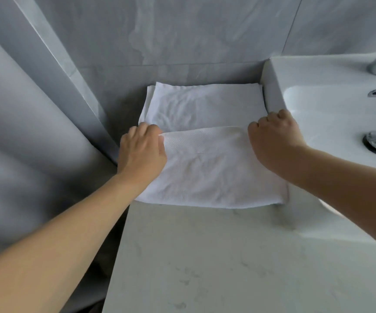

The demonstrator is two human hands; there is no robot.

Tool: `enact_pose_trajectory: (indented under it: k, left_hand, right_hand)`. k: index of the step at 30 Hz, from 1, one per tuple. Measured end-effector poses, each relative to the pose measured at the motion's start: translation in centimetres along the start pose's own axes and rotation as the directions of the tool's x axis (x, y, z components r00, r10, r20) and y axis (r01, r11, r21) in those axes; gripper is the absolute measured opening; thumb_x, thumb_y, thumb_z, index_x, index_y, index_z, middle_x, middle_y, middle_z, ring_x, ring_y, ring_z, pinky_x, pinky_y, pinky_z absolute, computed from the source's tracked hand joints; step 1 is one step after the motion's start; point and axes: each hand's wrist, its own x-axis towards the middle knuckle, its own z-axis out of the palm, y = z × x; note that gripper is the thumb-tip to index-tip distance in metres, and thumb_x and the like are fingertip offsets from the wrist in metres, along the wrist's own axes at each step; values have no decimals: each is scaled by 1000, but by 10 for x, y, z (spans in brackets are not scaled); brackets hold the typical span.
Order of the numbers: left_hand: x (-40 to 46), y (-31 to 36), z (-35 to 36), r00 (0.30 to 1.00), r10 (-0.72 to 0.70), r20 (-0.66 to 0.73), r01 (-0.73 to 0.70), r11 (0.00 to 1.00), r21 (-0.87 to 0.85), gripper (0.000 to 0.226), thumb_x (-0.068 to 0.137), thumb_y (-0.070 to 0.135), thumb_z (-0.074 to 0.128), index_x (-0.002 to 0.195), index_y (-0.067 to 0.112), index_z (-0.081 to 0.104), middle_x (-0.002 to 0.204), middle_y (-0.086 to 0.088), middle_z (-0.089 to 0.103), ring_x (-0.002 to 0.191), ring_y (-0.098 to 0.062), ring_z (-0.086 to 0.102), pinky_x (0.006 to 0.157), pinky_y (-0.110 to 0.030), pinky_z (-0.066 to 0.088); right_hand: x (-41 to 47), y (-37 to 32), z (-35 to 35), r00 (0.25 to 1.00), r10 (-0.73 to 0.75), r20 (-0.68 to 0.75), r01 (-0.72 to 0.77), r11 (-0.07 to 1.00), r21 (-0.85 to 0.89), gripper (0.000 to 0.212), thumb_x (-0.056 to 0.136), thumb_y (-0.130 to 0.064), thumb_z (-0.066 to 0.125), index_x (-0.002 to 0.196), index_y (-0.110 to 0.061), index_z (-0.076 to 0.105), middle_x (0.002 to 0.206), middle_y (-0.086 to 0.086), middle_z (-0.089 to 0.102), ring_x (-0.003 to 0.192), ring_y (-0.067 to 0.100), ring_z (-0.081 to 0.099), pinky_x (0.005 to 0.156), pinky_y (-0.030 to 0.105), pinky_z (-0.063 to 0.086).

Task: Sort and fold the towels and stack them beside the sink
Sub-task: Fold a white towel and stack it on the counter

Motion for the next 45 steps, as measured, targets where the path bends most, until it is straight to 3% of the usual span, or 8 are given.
enact_pose_trajectory:
  k: [3,8,16,21,25,33,40,45]
  left_hand:
    - [33,-10,1,992,-117,-45,103,965,-242,28,103,32,44,87,10,47,103,-5,45,91,-22,44,76,-34,37]
    - [77,-26,15,930,-209,301,340,799,-496,13,98,21,48,93,10,50,92,-3,53,74,-15,47,58,-26,37]
    - [179,-37,41,916,-377,138,352,589,-727,14,85,16,63,76,22,55,72,7,56,65,-12,51,59,-27,44]
    - [207,-41,92,881,-402,251,474,746,-469,14,90,14,55,100,9,64,102,-8,66,93,-27,61,67,-27,41]
    - [206,-41,103,903,-388,184,429,804,-412,23,99,16,49,116,3,55,121,-16,59,112,-33,53,77,-28,33]
    - [204,-37,113,957,-277,87,290,921,-261,22,102,20,49,113,1,52,108,-21,64,103,-43,56,73,-39,34]
    - [204,-38,122,937,-348,40,342,882,-323,18,98,26,54,93,9,53,93,-17,64,91,-40,56,65,-36,30]
    - [207,-41,121,913,-403,68,396,832,-387,27,95,30,59,79,14,45,71,2,49,74,-28,45,60,-35,24]
  right_hand:
    - [37,19,-8,994,110,-8,-110,994,25,27,85,-11,49,112,-12,52,112,8,61,106,26,57,86,33,36]
    - [95,40,-4,975,207,82,-216,969,121,28,87,-10,50,115,-11,53,117,10,64,110,28,59,87,34,34]
    - [166,56,18,955,251,157,-270,956,112,31,94,-12,46,125,-9,48,126,12,60,115,33,58,91,36,39]
    - [191,47,40,977,176,123,-171,984,-53,30,94,-17,41,122,-16,50,125,3,61,118,25,56,102,36,31]
    - [204,44,52,975,191,114,-194,981,18,28,94,-14,40,118,-13,53,121,7,63,113,27,60,96,35,35]
    - [216,44,53,966,200,161,-188,978,-88,28,93,-17,41,117,-15,54,120,3,64,110,23,60,98,33,29]
    - [220,28,39,951,194,241,-145,967,-209,35,93,-19,41,126,-15,54,127,5,59,115,25,54,98,35,36]
    - [221,-5,34,993,77,-88,-65,988,141,31,86,-27,56,113,-13,58,112,11,59,103,31,56,88,39,38]
